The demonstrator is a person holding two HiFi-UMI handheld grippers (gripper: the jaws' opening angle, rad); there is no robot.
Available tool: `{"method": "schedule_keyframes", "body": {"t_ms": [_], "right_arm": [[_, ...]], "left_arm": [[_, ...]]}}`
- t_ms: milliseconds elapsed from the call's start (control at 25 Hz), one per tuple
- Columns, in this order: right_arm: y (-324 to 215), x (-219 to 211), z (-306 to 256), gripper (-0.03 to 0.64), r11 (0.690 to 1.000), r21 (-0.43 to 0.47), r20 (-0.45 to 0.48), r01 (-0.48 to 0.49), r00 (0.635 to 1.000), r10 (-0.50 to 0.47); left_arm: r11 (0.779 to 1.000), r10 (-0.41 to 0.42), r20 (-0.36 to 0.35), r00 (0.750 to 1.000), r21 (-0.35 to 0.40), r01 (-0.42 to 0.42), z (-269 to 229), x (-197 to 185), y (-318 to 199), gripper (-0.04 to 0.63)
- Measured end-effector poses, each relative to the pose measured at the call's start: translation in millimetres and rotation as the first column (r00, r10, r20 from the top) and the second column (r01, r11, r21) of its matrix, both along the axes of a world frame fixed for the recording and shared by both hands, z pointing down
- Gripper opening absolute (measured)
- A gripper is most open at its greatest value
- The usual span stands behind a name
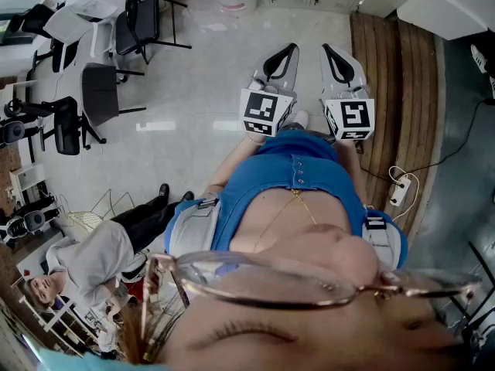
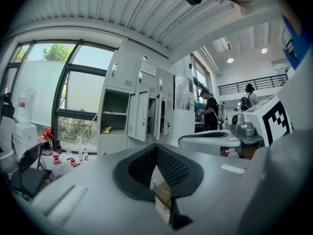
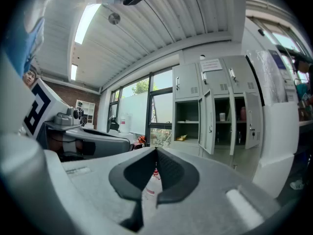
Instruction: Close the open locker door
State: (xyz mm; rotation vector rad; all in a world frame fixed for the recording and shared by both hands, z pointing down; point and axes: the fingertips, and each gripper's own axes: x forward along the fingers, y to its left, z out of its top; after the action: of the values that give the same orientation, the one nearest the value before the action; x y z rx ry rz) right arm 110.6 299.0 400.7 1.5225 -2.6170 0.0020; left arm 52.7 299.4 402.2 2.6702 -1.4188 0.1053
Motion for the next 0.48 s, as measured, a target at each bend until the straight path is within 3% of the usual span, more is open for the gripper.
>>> {"method": "schedule_keyframes", "body": {"t_ms": [480], "right_arm": [[1,1,1,0.002,0.998,0.017,0.060,0.064,0.996,-0.065]], "left_arm": [[1.000,0.000,-0.035,0.999,-0.017,0.000,2,12,9,0.000]]}}
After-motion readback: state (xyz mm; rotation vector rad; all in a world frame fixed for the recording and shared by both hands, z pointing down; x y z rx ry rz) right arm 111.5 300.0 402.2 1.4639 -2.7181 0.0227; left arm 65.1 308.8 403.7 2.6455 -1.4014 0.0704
